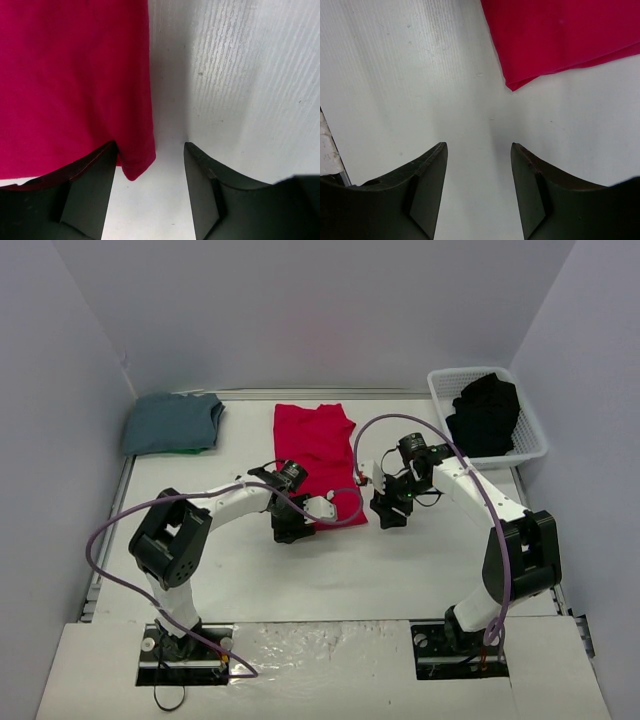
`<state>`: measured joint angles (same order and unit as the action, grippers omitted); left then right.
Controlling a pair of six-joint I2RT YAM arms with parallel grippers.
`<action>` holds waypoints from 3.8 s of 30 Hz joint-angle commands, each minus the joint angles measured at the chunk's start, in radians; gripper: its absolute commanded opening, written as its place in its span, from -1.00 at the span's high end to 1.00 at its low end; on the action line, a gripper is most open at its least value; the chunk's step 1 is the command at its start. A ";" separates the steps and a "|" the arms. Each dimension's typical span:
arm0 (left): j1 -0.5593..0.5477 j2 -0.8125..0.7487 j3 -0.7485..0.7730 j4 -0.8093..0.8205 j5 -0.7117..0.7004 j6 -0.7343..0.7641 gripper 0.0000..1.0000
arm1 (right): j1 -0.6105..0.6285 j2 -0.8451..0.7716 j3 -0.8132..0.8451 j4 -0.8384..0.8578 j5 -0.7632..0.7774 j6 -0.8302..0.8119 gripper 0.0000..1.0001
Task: Fold and stack the t-shirts
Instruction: Grab one side of the 2/3 rectangular tshirt with both arms
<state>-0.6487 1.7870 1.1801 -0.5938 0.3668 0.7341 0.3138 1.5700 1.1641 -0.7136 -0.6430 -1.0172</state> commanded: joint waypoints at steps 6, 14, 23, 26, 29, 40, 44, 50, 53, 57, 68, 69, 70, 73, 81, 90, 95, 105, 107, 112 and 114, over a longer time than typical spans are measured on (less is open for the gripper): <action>-0.005 0.075 0.085 -0.118 0.034 0.024 -0.08 | -0.012 -0.027 -0.026 -0.023 0.006 0.008 0.01; 0.006 0.032 0.047 -0.078 0.060 -0.028 -0.01 | -0.013 -0.025 -0.044 -0.015 -0.003 -0.004 0.01; 0.023 -0.029 -0.019 -0.072 0.058 -0.058 0.28 | -0.013 -0.019 -0.038 -0.012 -0.017 -0.009 0.01; 0.035 -0.046 -0.043 -0.070 0.064 -0.061 0.29 | -0.012 -0.022 -0.038 -0.012 -0.038 -0.014 0.01; 0.057 -0.060 -0.057 -0.069 0.093 -0.068 0.36 | -0.012 -0.030 -0.046 -0.014 -0.075 -0.027 0.01; 0.181 -0.058 -0.059 -0.118 0.279 -0.064 0.80 | 0.063 -0.025 -0.093 0.086 -0.103 -0.046 -0.01; 0.179 -0.041 -0.053 -0.120 0.296 -0.073 0.89 | 0.140 0.010 -0.087 0.095 -0.073 -0.040 0.03; 0.182 -0.017 -0.039 -0.129 0.313 -0.078 0.95 | 0.205 0.041 -0.070 0.106 -0.070 -0.030 0.15; 0.188 -0.008 -0.039 -0.127 0.319 -0.081 0.95 | 0.209 0.057 -0.072 0.109 -0.075 -0.041 0.25; 0.199 0.003 -0.039 -0.130 0.339 -0.085 0.95 | 0.212 0.085 -0.076 0.127 -0.070 -0.061 0.30; 0.210 0.018 -0.033 -0.141 0.354 -0.078 0.95 | 0.222 0.180 -0.014 0.140 -0.084 -0.069 0.31; 0.210 0.018 -0.031 -0.143 0.356 -0.076 0.95 | 0.223 0.185 -0.009 0.138 -0.084 -0.067 0.31; 0.211 0.020 -0.031 -0.144 0.356 -0.075 0.95 | 0.225 0.189 -0.003 0.137 -0.084 -0.064 0.31; 0.212 0.020 -0.033 -0.150 0.357 -0.071 0.95 | 0.229 0.188 0.003 0.137 -0.081 -0.060 0.32; 0.212 0.034 -0.023 -0.161 0.360 -0.064 0.95 | 0.234 0.234 0.012 0.137 -0.083 -0.066 0.30; 0.222 0.037 -0.019 -0.175 0.376 -0.059 0.95 | 0.238 0.314 -0.021 0.140 -0.070 -0.096 0.24; 0.222 0.054 0.001 -0.208 0.405 -0.048 0.95 | 0.238 0.315 -0.040 0.175 -0.046 -0.084 0.20; 0.222 0.060 0.007 -0.239 0.426 -0.030 0.95 | 0.242 0.309 -0.179 0.370 0.112 -0.006 0.50; 0.224 0.060 0.006 -0.241 0.425 -0.029 0.95 | 0.245 0.311 -0.205 0.414 0.146 0.012 0.56; 0.222 0.064 0.013 -0.254 0.417 -0.024 0.95 | 0.245 0.303 -0.193 0.411 0.158 0.048 1.00; 0.222 0.058 0.016 -0.265 0.411 -0.024 0.95 | 0.245 0.283 -0.182 0.393 0.152 0.058 1.00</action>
<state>-0.4229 1.8511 1.1709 -0.7879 0.7696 0.6685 0.5514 1.7920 1.0302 -0.3016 -0.6876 -0.9874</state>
